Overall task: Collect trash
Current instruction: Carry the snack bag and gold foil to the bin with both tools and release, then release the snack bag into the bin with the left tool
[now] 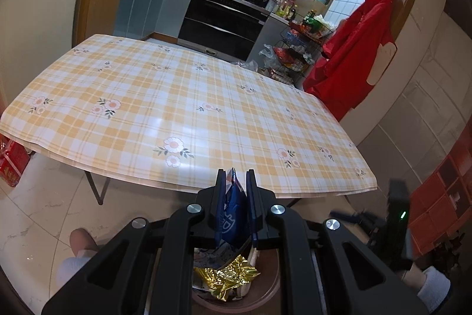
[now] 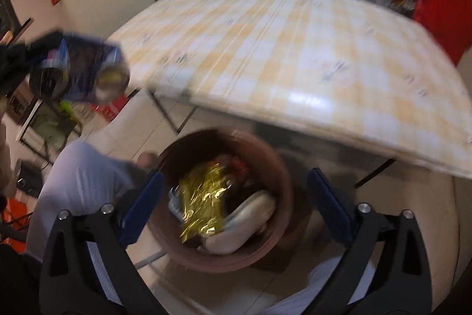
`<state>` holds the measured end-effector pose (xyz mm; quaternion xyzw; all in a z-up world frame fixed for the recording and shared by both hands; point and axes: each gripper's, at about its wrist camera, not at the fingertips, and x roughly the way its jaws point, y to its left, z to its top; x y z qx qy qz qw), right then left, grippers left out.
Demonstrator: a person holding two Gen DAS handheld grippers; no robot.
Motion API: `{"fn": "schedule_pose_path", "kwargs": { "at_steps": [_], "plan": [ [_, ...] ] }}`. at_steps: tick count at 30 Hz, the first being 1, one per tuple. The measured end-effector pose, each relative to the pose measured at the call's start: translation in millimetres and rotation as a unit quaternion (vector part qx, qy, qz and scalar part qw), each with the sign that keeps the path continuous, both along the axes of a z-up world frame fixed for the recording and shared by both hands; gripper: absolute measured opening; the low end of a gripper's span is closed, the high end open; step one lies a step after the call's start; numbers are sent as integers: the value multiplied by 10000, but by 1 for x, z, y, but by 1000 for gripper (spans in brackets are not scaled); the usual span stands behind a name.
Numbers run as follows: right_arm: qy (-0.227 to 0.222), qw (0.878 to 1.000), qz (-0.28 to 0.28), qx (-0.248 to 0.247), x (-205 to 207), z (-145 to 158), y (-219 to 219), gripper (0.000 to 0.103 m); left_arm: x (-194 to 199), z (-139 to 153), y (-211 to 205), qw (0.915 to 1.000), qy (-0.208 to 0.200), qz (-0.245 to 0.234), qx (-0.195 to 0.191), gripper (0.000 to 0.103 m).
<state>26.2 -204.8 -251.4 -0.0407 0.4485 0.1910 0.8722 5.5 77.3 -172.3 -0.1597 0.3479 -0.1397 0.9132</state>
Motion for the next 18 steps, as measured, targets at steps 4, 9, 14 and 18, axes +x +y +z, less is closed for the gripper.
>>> {"fn": "schedule_pose_path", "kwargs": {
  "at_steps": [4,9,14,18],
  "plan": [
    [-428,9985,-347,31,5,27,-18,97,1,-2,-11,9998,29,-181,34,14],
    [-659,9951,-652,336,8,49,-40,97,2,-6,-27,9990,122,-424,82,14],
    [-718,9939,-760,337,9,54,-54,97,8,-9,-44,9971,218,-713,127,14],
    [-654,9935,-869,334,9,48,-62,97,13,-10,-59,9957,218,-874,236,14]
  ]
}}
